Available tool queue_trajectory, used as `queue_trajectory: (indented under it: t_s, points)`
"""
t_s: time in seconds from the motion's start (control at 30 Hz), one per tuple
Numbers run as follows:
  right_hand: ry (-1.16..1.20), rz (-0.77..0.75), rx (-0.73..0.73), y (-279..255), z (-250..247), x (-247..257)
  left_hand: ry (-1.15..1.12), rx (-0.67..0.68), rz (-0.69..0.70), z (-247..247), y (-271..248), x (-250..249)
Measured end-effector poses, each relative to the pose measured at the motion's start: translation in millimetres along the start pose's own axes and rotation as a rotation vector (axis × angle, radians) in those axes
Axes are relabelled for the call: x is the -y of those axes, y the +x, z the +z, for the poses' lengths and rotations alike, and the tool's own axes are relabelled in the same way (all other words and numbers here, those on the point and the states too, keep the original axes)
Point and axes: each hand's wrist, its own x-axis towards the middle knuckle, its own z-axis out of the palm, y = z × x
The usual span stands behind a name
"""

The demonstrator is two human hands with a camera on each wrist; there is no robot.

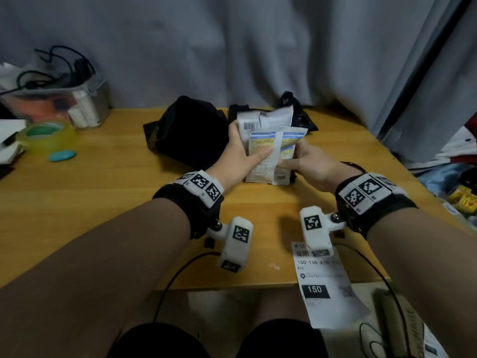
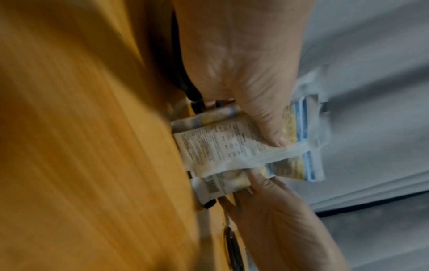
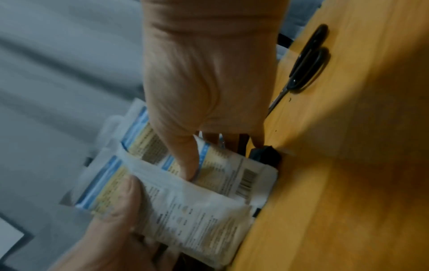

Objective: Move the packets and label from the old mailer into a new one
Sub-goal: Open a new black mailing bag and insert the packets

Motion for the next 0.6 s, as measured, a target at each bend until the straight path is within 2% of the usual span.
queue_trajectory:
  t_s: [0.23, 0.33, 0.43, 0.5, 0.6]
  points:
    - [-0.031, 0.038, -0.007, -7, 6, 11, -0.025, -0.054, -0.005, 9, 5, 6]
    - [-0.065, -0.075, -0.023, -5, 12, 18, -0.026, -0.131, 0.039, 12, 7, -6]
    - [0.003, -0.161, -0.019, -2, 15, 15, 0.112, -0.226, 0.110, 6, 9, -4]
    - [0.003, -0.139, 0.025, -2, 15, 9, 0.139, -0.189, 0.061, 1, 9, 0]
    - [-0.038, -0.094, 0.080, -2, 12, 1, 0.045, -0.098, -0.038, -3, 6, -1]
